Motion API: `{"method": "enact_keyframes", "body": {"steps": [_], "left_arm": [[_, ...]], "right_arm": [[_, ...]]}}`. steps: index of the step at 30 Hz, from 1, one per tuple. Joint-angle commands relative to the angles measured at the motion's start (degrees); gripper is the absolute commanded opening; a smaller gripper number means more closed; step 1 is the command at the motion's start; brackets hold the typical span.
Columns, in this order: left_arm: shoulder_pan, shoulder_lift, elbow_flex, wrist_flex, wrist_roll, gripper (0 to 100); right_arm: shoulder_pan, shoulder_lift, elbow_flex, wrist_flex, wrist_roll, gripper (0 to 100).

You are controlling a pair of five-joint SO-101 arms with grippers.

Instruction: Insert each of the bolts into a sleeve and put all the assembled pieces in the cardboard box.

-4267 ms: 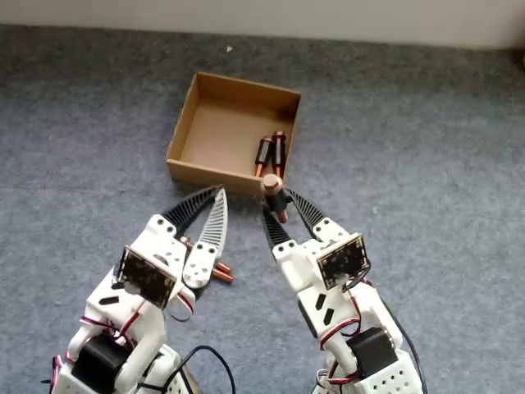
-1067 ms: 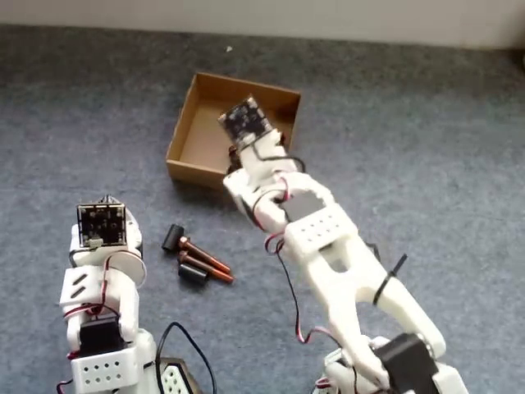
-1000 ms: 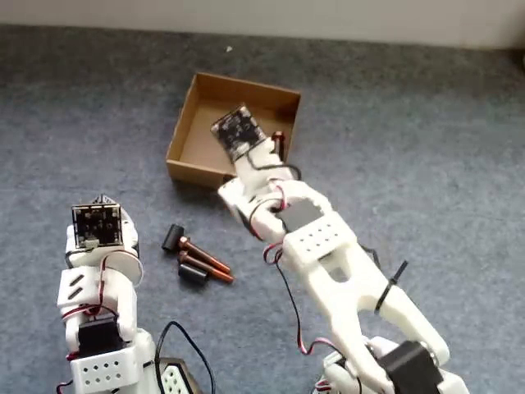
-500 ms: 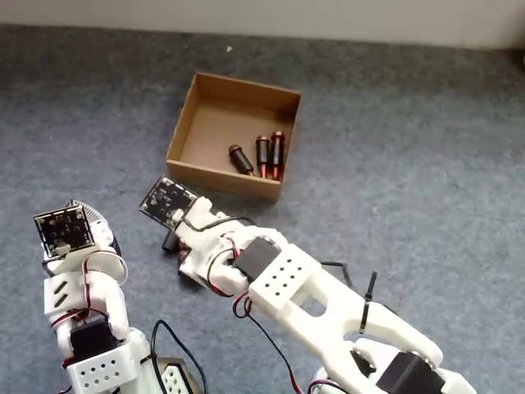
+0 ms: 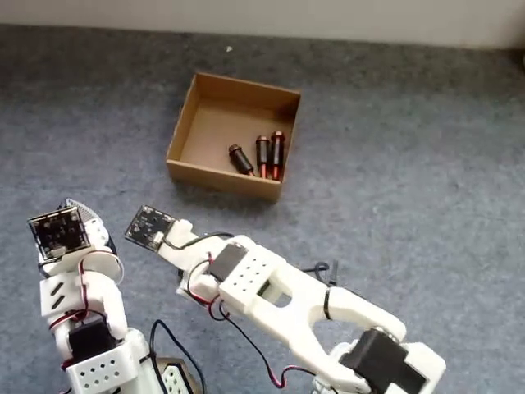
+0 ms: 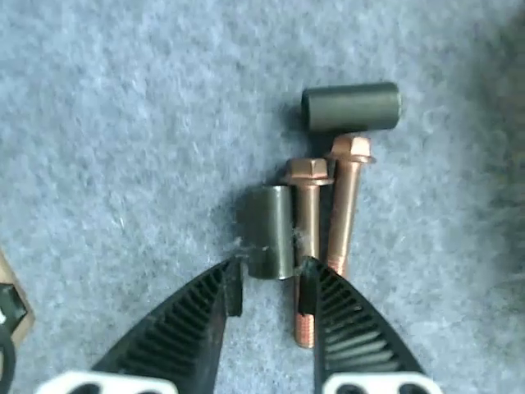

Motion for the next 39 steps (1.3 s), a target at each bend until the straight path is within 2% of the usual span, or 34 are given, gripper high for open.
{"method": "enact_keyframes", "body": {"steps": [1,18,28,35,39], "left_arm": [[-3.03,-0.57,-2.07,-1.93,2.73,2],[-4.53,-0.57,-2.33,-1.93,4.04,2],[-4.35,-0.57,-2.24,-1.93,4.04,2],[-4.09,-0.57,-2.15,-2.02,3.96,2],[-3.91,-0.57,-2.15,-1.67,3.87,2]], "right_arm": [[-0.57,1.54,-5.67,0.40,0.44,10.8],[-3.74,11.56,-8.66,0.40,0.44,10.8],[-2.77,15.96,-12.18,0.31,0.44,1.4],[-0.13,9.89,-12.35,5.58,0.44,0.5],[4.26,1.89,-12.09,7.78,0.35,0.5]]}}
